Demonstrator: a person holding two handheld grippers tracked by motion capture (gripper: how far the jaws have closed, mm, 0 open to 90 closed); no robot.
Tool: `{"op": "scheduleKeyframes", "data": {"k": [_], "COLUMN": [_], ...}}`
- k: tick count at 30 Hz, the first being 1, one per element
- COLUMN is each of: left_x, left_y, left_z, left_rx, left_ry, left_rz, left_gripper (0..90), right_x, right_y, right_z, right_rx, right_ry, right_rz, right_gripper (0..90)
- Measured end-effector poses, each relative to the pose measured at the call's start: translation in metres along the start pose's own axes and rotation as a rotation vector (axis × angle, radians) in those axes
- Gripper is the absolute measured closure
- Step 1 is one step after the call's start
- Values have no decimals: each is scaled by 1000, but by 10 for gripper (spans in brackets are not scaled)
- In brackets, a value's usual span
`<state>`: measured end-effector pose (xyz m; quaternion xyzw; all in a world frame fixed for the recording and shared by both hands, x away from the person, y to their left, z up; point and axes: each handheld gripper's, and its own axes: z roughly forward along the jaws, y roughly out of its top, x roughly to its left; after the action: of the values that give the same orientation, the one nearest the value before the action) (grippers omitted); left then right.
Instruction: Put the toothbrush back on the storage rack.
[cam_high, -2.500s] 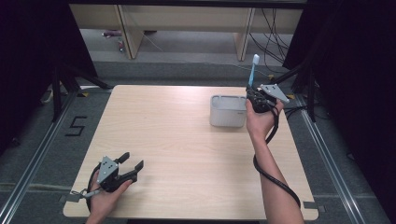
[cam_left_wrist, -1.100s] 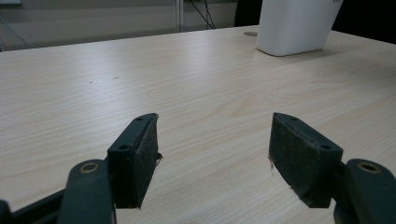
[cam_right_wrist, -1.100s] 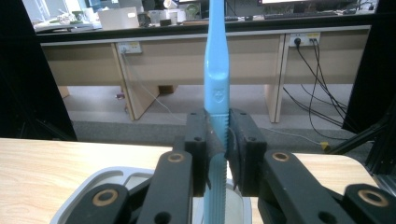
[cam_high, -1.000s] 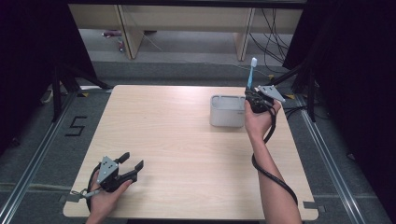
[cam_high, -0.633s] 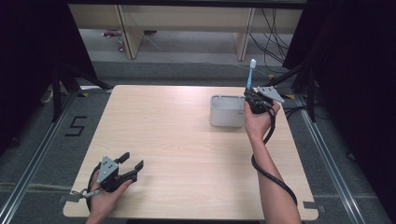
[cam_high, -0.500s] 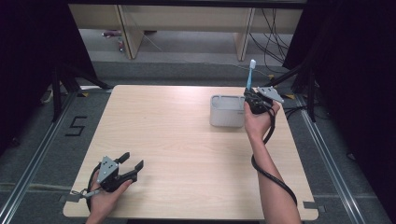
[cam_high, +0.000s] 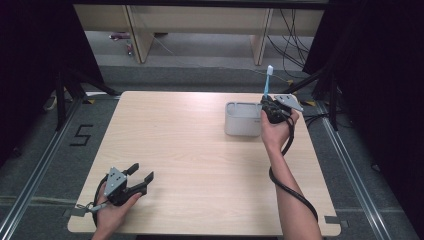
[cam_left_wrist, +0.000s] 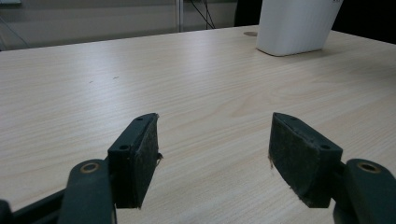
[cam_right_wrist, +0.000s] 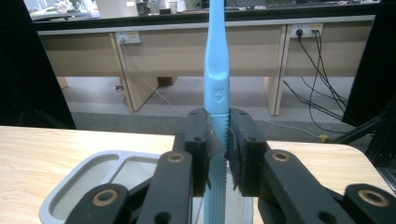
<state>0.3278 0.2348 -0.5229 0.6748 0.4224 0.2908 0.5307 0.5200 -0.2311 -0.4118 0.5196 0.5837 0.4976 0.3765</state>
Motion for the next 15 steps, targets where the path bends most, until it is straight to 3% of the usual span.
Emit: {"op": "scheduleKeyframes", "data": {"k": [3,4,5,10,11,15], "left_x": [0,0,0,0,0,0], "left_y": [0,0,0,0,0,0], "left_z": [0,0,0,0,0,0], "left_rx": [0,0,0,0,0,0], "left_ry": [0,0,0,0,0,0], "left_rz": [-1,-1,-1,-1,0,0], "left_gripper": [325,325,325,325,325,325], "right_x": [-2,1,-1,0,-1,0], "right_y": [-1,-2,-2,-5,-5,-7], "right_z": [1,0,0,0,0,0], "right_rx": [2,14,10,18,19,21], "right_ry": [6,-1,2,-1,1,10], "right_rz": [-17,27,-5,12,-8,-8], "right_gripper": [790,790,790,790,790,790]}}
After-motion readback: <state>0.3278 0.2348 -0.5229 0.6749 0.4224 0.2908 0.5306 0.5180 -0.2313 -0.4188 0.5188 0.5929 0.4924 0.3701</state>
